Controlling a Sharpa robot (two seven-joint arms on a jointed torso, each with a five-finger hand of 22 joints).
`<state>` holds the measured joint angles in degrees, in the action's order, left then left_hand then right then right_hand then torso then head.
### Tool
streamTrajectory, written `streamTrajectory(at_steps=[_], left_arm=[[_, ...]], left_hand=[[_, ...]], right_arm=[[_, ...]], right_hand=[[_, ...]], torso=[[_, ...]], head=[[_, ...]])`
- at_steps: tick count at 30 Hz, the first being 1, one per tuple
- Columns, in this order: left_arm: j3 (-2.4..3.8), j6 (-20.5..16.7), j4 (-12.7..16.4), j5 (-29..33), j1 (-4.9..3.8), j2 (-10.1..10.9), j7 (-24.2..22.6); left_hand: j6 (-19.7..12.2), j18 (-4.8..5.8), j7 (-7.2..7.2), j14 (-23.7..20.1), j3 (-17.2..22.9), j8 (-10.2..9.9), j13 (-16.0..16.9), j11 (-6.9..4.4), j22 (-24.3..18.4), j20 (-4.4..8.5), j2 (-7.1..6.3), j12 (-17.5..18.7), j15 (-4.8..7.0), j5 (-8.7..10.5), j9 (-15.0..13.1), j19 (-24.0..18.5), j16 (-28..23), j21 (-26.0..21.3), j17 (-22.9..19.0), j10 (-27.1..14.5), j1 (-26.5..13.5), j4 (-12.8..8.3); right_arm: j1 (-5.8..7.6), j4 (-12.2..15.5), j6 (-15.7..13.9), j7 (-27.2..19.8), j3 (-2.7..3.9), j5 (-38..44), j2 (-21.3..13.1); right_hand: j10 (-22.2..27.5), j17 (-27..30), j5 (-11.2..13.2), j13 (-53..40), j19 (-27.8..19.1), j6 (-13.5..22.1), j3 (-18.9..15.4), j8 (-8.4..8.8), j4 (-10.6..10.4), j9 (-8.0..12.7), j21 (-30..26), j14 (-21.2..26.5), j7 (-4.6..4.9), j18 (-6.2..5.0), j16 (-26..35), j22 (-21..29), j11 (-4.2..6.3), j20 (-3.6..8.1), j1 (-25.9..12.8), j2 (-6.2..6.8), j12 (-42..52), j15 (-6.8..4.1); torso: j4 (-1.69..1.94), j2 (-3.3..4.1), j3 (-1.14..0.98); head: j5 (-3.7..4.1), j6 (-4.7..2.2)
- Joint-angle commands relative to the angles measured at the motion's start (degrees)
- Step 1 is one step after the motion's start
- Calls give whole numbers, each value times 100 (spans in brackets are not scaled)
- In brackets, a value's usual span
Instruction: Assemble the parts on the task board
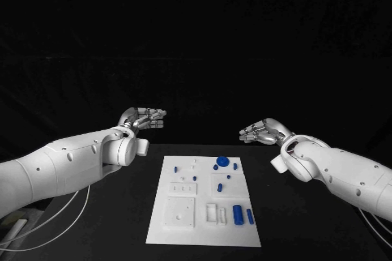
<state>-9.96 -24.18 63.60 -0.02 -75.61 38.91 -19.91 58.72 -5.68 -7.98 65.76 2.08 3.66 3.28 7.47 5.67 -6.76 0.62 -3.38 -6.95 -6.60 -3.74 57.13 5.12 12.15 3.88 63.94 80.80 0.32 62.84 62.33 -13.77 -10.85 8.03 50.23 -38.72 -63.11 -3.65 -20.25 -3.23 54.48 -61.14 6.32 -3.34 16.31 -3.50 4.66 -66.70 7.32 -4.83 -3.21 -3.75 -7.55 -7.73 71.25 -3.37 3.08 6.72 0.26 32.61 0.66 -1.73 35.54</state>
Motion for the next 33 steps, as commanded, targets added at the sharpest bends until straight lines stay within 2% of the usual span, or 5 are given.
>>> streamTrajectory(at_steps=[1, 10, 21, 25, 33], left_arm=[[5, 254, 237, -190, -12, 107, -102], [4, 550, 915, -297, -11, 459, -119], [16, 678, 1756, -543, -44, 878, -70], [20, 688, 1999, -615, -76, 961, -41], [23, 682, 2286, -709, -147, 1024, -15]], left_hand=[[75, 138, 22, 68, 17, -8, 8, -56, 11, 88, 63, -3, 46, -34, 0, 26, 29, 59, -9, 148, 4, -78], [57, 176, 7, 5, 53, -9, 8, -39, -23, 93, 80, -3, 22, -26, 1, -65, -46, 141, -12, 106, -51, -267], [3, 159, -16, -22, -35, -9, 8, -9, -73, 67, 75, -3, 1, 19, 2, -103, -75, 182, -13, 27, -111, -444], [-12, 158, -21, -43, -61, -10, 8, 1, -86, 56, 72, -3, -10, 30, 3, -120, -81, 178, -14, -4, -123, -463], [-43, 147, -35, -69, -135, -10, 8, 30, -112, 39, 76, -1, -24, 45, 3, -135, -79, 180, -14, -83, -134, -508]], right_arm=[[25, -73, -7, 57, 11, 1926, 84], [57, -94, 71, 307, 18, 4013, 290], [63, -93, 54, 770, 23, 5666, 528], [63, -149, -3, 987, 24, 6060, 615], [63, -287, -86, 1204, 25, 6411, 759]], right_hand=[[-107, -14, 5, -6, 268, -74, 133, -22, 6, -7, 33, -266, 9, 12, -28, -3, 43, 96, -82, 28, 17, -88], [-328, -413, 155, -10, 1864, -179, 352, -27, 16, -13, 421, -1930, -55, -379, -368, -103, 231, 452, -15, 324, 21, -619], [-137, -2289, 480, -8, 3102, -118, 442, -19, 1, -8, 1424, -1920, -135, -985, -3525, -699, 241, 423, 135, 571, 20, -709], [-93, -2644, 643, -8, 3170, -87, 869, -21, -15, -10, 1875, -1713, -138, -358, -4326, -1038, 218, 856, 45, 702, 18, -662], [-42, -2636, 721, -8, 3131, -102, 1215, -20, -37, -10, 2101, -1617, -136, -369, -4705, -1323, 208, 890, 10, 826, 19, -660]], torso=[[78, 124, 30], [226, 371, 48], [340, 649, 30], [376, 743, 18], [418, 871, 10]], head=[[58, -46], [213, -80], [354, -200], [403, -257], [437, -315]])
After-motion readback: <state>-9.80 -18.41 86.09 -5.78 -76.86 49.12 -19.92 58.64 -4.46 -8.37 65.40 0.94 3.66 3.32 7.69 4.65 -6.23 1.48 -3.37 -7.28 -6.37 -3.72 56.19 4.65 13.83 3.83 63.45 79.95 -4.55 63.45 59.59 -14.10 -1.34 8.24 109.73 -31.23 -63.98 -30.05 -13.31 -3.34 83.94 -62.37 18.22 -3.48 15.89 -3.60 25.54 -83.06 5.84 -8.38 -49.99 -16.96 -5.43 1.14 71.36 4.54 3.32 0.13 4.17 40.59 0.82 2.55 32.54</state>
